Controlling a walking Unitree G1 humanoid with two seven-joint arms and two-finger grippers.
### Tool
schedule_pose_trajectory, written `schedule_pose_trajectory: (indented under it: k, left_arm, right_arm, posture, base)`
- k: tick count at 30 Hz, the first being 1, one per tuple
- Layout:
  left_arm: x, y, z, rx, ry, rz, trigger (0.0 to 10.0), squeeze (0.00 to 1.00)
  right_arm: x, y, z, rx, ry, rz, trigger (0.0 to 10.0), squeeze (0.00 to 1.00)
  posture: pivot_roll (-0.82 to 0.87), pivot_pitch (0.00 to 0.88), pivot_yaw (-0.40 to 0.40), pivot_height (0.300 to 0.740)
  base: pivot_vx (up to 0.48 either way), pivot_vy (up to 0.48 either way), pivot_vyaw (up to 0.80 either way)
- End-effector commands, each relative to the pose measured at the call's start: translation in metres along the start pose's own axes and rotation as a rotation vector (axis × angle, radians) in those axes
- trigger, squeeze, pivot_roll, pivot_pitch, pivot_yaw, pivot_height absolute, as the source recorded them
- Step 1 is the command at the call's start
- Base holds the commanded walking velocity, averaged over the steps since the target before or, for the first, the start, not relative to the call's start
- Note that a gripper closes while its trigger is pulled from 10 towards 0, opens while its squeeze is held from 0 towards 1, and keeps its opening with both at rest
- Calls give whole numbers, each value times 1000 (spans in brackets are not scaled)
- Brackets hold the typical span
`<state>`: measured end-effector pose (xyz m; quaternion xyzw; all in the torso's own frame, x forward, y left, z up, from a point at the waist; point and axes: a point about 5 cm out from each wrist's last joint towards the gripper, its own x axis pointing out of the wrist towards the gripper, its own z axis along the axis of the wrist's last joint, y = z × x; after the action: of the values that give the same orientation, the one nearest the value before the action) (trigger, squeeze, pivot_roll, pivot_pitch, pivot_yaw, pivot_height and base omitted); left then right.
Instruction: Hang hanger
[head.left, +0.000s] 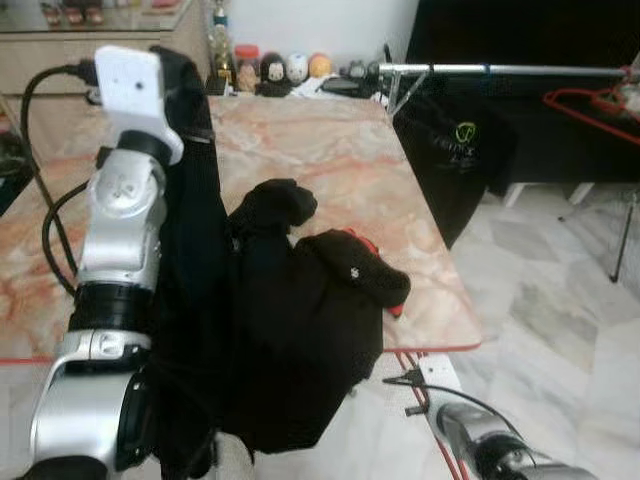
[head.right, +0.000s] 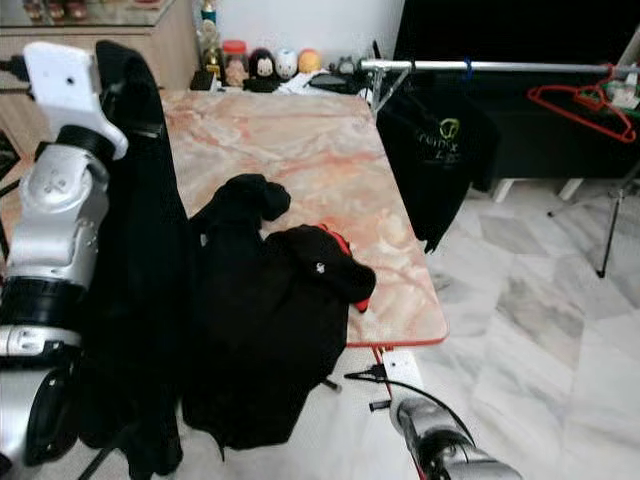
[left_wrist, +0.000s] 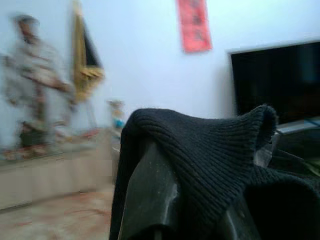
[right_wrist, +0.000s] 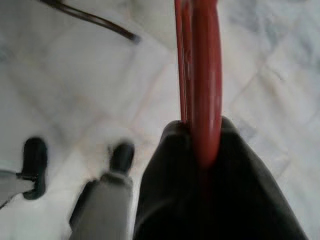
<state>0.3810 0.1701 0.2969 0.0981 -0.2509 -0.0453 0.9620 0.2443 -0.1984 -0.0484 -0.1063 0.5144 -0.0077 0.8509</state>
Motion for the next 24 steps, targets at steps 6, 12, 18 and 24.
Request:
schedule_pose_trajectory:
  k: [6,12,18,24]
  left_arm:
    - [-20,-14,-43,20,224,-118,10000,0]
    - [-72,-28,-88,-15,468,-223,10000,0]
    - [-100,-34,-97,-37,535,-249,10000,0]
    - [-131,-36,-96,-58,551,-238,10000,125]
  right_arm:
    - [-1,-3,8,-12,-19,-6,10000,0]
    - [-1,-3,6,-14,-16,-4,10000,0]
    - [-1,-3,5,-13,-15,-4,10000,0]
    - [-1,-3,5,-13,-14,-2,10000,0]
  posture:
    - [90,0,-72,740]
    - [85,0,-65,740]
    - [82,0,-58,740]
    - [81,0,-54,740]
  base:
    - [57,0,0]
    - [0,0,0]
    - [0,0,0]
    - [0,0,0]
